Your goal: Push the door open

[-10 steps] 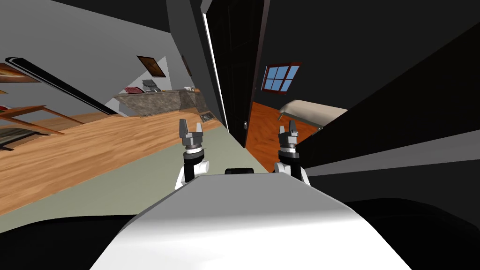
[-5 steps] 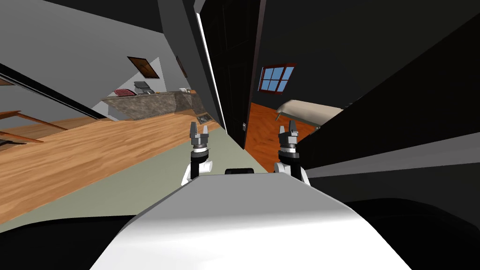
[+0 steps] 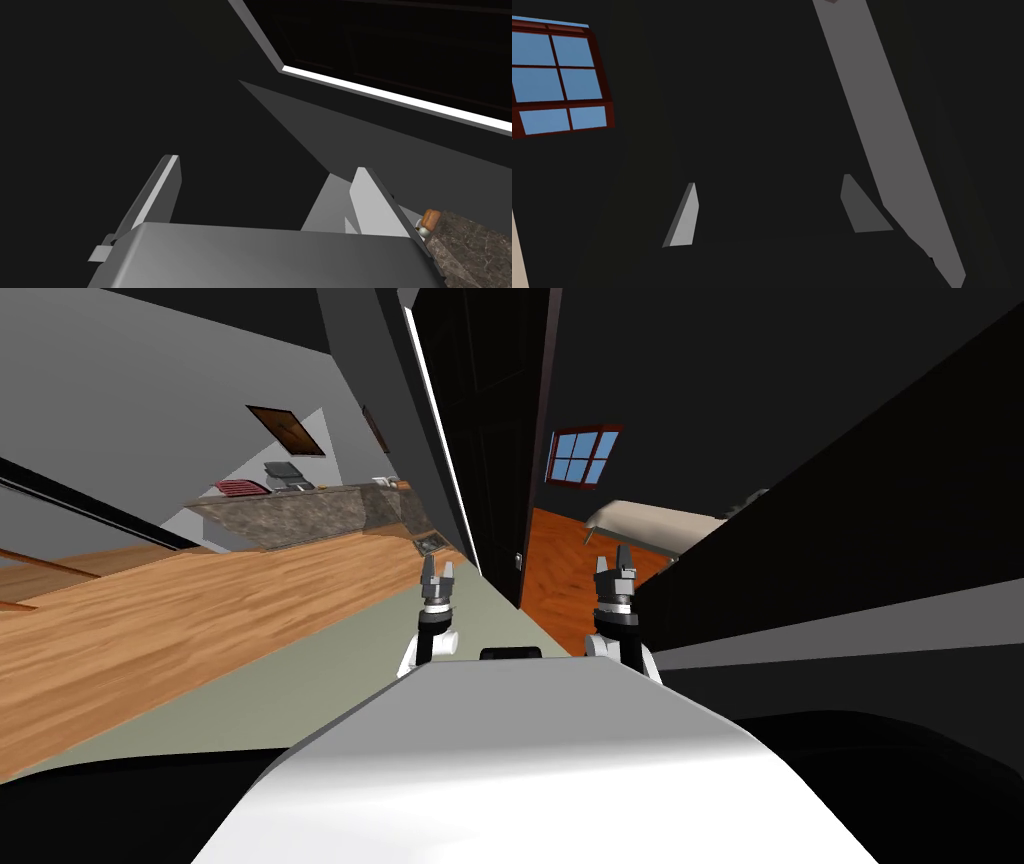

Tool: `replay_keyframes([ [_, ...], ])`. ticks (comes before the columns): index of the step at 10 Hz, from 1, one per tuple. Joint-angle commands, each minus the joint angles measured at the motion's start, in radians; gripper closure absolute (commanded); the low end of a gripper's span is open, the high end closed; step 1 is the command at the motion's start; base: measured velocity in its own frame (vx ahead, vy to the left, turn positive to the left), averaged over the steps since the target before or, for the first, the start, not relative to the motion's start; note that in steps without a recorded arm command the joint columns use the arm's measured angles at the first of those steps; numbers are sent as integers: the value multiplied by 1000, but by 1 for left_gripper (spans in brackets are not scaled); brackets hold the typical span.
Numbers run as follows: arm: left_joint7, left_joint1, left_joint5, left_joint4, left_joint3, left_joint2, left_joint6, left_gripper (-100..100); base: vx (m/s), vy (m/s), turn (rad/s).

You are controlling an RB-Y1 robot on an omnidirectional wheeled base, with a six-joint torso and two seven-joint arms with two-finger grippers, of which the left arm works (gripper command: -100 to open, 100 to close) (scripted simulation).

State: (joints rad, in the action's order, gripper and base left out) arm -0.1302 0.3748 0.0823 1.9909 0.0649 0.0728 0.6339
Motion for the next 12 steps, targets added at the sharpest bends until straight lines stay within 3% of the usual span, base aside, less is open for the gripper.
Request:
replay_keyframes([
  [1, 2, -16, 2, -50, 16, 2, 5, -100, 91, 35, -113],
  [12, 6, -108, 13, -387, 129, 15, 38, -100, 90, 51, -111],
])
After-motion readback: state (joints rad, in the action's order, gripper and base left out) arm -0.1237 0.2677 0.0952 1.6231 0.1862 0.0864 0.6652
